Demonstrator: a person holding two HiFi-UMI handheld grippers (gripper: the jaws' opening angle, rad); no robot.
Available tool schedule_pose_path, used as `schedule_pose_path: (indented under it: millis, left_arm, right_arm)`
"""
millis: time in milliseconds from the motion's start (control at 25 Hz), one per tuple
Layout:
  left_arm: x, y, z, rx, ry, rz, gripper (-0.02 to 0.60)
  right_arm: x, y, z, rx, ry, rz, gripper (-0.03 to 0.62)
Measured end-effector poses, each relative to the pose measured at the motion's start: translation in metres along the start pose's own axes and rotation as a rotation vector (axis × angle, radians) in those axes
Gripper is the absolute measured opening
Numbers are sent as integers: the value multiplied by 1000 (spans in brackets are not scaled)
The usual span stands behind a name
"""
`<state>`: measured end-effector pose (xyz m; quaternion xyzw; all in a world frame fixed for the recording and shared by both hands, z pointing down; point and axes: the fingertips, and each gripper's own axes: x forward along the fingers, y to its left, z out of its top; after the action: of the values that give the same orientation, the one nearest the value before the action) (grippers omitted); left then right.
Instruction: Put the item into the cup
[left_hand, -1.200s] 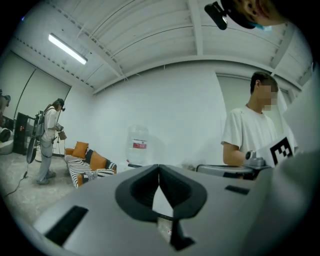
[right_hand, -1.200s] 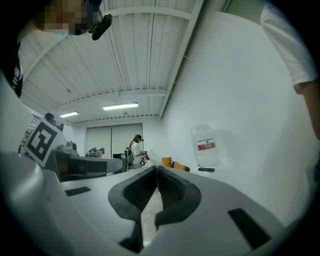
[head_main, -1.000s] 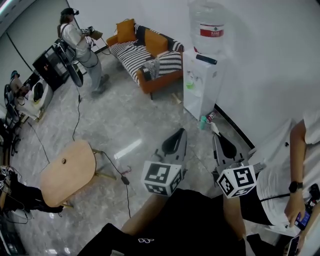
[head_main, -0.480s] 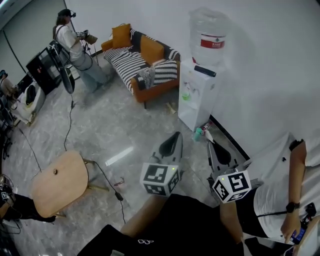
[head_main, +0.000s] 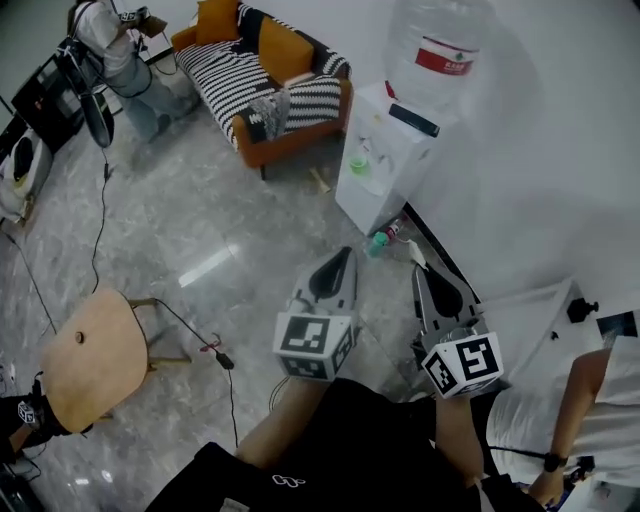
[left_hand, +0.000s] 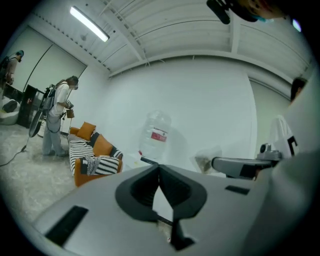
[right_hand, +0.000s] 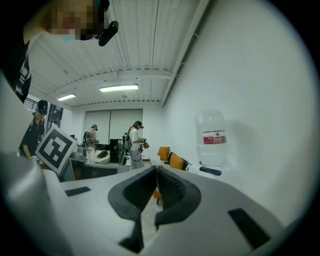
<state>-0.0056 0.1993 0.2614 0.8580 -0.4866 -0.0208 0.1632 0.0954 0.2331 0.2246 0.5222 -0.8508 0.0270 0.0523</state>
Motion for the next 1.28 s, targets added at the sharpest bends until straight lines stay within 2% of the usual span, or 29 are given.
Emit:
schedule_pose_path:
  millis: [160,360,600,920,1280]
  left_arm:
    - [45,52,4,-35,54,44,14]
    - [102,122,19,-23,101,110,14]
    - [158,173,59,-5,74,107,14]
    - [202,189,93,19,46,18,14]
    - [244,189,107,70,49,-35,14]
  right_arm:
    - [58,-29,-5,37,53,-26,15]
    - [137,-55,-5,83,92,-18,15]
    - [216,-69,5,88,94,-7,15]
    - [275,-105,20,83,48,-46,15]
    - [299,-139,28,91,5,-107,15]
